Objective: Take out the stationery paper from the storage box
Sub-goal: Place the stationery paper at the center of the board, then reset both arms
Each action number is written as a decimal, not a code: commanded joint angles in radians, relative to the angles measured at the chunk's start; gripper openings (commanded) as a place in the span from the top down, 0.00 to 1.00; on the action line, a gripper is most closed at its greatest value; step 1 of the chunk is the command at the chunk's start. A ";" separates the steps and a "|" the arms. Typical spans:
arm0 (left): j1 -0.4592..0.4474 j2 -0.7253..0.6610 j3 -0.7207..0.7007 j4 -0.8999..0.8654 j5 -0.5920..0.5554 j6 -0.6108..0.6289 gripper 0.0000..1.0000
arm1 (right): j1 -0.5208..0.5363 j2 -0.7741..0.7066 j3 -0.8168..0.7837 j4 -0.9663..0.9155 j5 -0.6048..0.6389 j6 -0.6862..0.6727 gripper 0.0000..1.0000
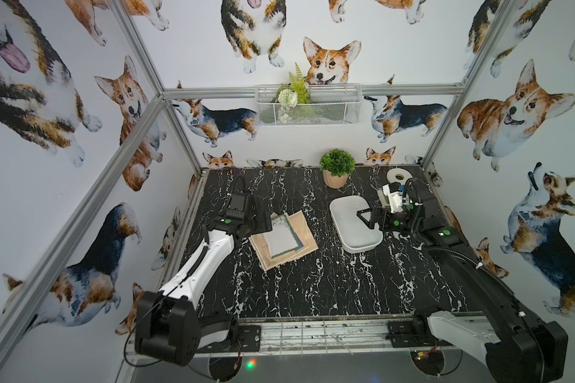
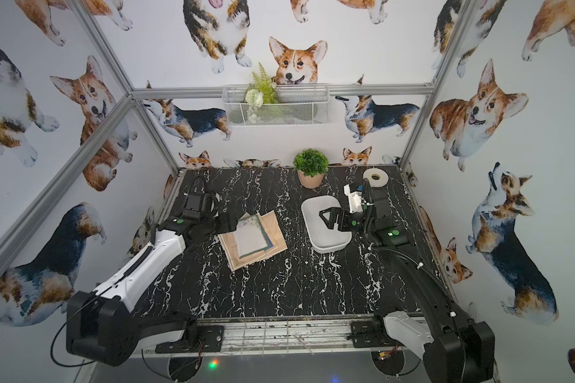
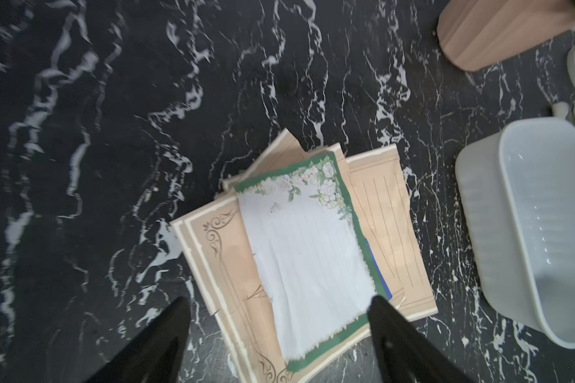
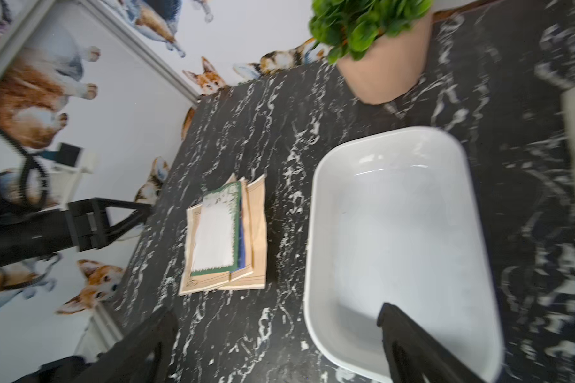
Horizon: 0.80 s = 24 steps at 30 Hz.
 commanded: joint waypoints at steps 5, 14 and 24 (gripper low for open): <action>0.001 -0.147 -0.098 0.226 -0.413 0.172 0.00 | -0.006 -0.111 -0.158 0.132 0.583 -0.146 0.00; 0.094 -0.076 -0.430 0.794 -0.309 0.328 0.00 | -0.010 0.046 -0.426 0.723 0.890 -0.360 0.00; 0.178 0.173 -0.550 1.178 -0.176 0.347 0.00 | -0.122 0.317 -0.582 1.141 0.793 -0.343 0.00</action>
